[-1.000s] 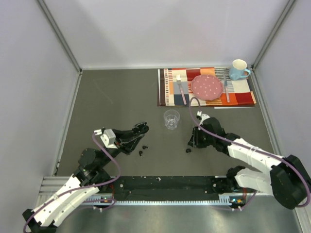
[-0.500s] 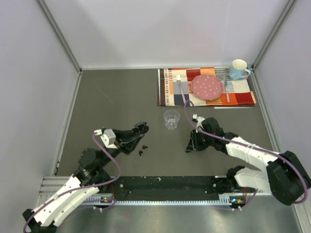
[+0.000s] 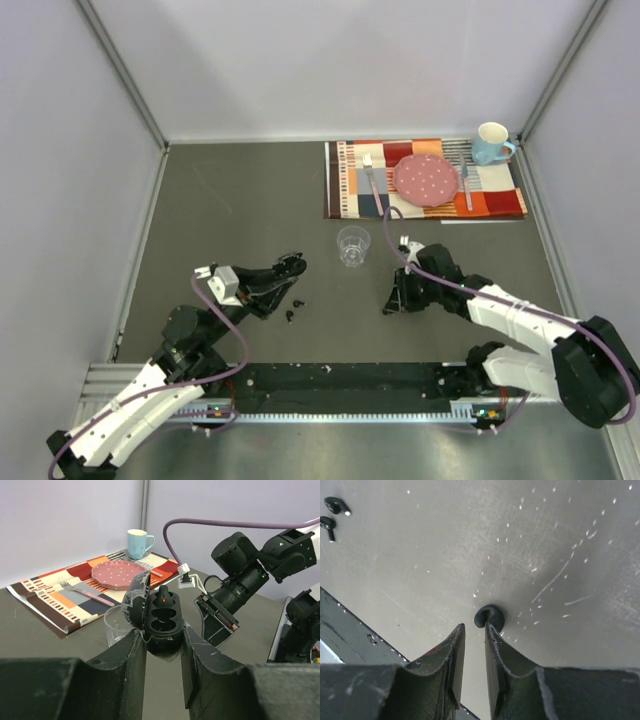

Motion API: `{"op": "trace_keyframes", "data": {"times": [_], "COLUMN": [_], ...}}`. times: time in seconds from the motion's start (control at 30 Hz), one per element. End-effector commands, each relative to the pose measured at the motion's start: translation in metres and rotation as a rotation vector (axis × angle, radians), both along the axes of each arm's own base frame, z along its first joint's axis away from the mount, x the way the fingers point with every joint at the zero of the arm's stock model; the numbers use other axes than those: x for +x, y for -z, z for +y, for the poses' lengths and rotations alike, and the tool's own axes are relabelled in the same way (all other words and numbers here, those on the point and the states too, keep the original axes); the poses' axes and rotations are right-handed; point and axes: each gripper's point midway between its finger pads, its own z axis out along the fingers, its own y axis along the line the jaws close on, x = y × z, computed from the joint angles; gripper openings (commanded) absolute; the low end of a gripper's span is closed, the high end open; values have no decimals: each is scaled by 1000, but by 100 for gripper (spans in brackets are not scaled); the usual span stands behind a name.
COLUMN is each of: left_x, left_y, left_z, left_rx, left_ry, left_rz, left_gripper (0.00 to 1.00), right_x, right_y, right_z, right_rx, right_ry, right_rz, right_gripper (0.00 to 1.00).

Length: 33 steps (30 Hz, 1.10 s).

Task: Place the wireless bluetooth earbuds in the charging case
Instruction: Adjust the earbud at the center of the board.

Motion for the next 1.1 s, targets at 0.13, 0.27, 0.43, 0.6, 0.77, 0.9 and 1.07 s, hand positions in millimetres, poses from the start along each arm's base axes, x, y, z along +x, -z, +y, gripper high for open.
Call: {"op": "trace_keyframes", "data": {"times": [0.13, 0.27, 0.43, 0.6, 0.77, 0.9, 1.07], "left_x": [-1, -2, -2, -1, 0, 0, 0], "left_y": [-11, -12, -11, -8, -8, -5, -4], "left_z": [2, 2, 2, 1, 2, 0, 0], "left_rx": [-47, -48, -49, -46, -51, -48, -50], "left_ry": [-2, -1, 0, 1, -3, 0, 2], "left_rz": [-24, -25, -21, -16, -16, -12, -7], "left_gripper": [0, 0, 0, 0, 0, 0, 0], "right_x": [-1, -3, -13, -25, -37, -48, -53], "right_y": [8, 8, 14, 21, 22, 24, 14], "right_z": [-8, -7, -7, -8, 1, 17, 29], "right_rx": [-11, -1, 14, 37, 53, 55, 70], "right_ry": [55, 54, 63, 85, 67, 47, 26], "right_rz": [15, 22, 70, 103, 105, 114, 89], "right_gripper": [22, 22, 22, 22, 22, 22, 23]}}
